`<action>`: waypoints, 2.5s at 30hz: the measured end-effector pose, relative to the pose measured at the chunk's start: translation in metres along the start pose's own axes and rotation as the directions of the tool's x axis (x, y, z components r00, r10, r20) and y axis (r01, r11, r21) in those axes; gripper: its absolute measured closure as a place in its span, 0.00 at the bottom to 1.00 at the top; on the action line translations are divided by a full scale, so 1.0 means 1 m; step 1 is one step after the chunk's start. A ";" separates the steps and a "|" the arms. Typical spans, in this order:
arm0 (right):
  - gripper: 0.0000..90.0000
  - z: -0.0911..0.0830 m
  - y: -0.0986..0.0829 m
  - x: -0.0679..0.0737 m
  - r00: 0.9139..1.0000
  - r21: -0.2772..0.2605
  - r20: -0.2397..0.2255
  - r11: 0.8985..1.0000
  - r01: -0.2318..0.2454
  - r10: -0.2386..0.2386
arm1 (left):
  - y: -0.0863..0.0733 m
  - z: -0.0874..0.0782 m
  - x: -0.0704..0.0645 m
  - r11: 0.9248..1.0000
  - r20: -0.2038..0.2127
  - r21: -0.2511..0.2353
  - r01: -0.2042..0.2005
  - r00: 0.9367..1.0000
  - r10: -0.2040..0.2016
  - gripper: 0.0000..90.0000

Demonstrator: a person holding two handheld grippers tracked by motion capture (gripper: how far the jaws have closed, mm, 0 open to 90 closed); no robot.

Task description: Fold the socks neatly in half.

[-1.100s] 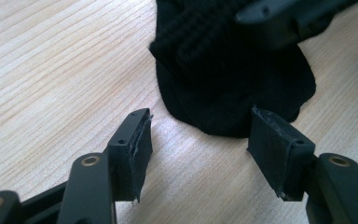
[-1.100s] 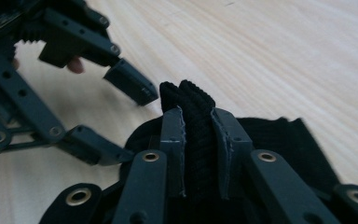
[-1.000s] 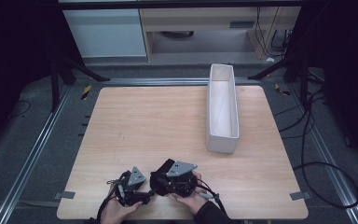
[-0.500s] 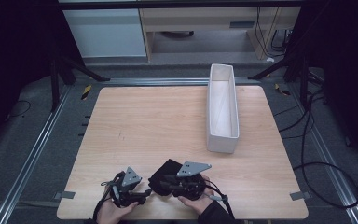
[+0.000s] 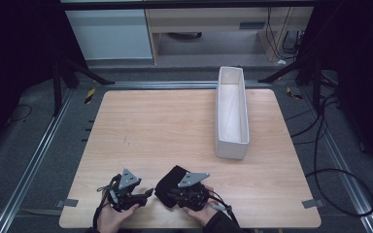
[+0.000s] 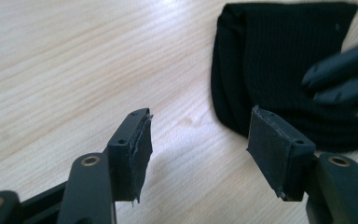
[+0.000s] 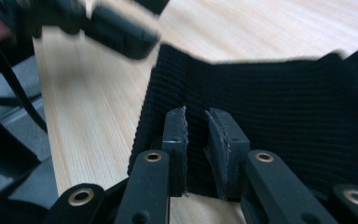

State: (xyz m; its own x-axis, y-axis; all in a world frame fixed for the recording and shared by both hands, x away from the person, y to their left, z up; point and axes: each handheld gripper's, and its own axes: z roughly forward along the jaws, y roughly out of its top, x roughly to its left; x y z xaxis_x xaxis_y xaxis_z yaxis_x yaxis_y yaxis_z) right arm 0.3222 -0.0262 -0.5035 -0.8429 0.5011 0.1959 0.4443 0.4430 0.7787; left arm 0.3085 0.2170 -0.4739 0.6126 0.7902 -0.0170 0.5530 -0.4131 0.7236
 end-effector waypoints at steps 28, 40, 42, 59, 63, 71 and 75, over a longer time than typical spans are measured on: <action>0.60 -0.028 -0.010 -0.066 0.969 -0.007 0.220 0.994 -0.110 0.108 | 0.006 0.018 -0.017 0.994 0.055 0.034 -0.104 0.993 0.102 0.41; 0.92 -0.025 -0.007 -0.065 0.972 -0.001 0.201 0.993 -0.120 0.118 | 0.003 0.017 -0.017 0.994 0.059 0.031 -0.107 0.993 0.105 0.41; 0.92 -0.025 -0.006 -0.066 0.973 -0.014 0.196 0.993 -0.121 0.122 | 0.003 0.015 -0.017 0.994 0.059 0.025 -0.103 0.993 0.102 0.41; 0.92 -0.041 0.015 -0.040 0.995 -0.133 0.094 0.990 0.047 -0.035 | 0.003 0.022 -0.022 0.992 0.081 0.037 -0.117 0.990 0.113 0.40; 0.93 -0.038 0.015 -0.031 0.996 -0.125 0.048 0.989 0.082 -0.077 | 0.004 0.024 -0.021 0.994 0.071 0.036 -0.107 0.992 0.105 0.39; 0.93 -0.026 0.013 -0.017 0.992 -0.094 -0.044 0.989 0.116 -0.120 | 0.005 0.026 -0.020 0.994 0.059 0.036 -0.104 0.993 0.102 0.39; 0.93 -0.022 0.011 -0.010 0.985 -0.072 -0.095 0.988 0.138 -0.145 | 0.005 0.027 -0.020 0.994 0.053 0.043 -0.102 0.994 0.100 0.39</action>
State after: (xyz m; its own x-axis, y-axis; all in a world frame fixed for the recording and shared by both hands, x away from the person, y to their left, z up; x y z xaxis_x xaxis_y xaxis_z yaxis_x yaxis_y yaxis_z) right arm 0.3293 -0.0428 -0.4835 -0.9234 0.3584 0.1370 0.3004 0.4531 0.8393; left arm 0.3146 0.1873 -0.4882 0.6938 0.7200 0.0185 0.5112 -0.5104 0.6915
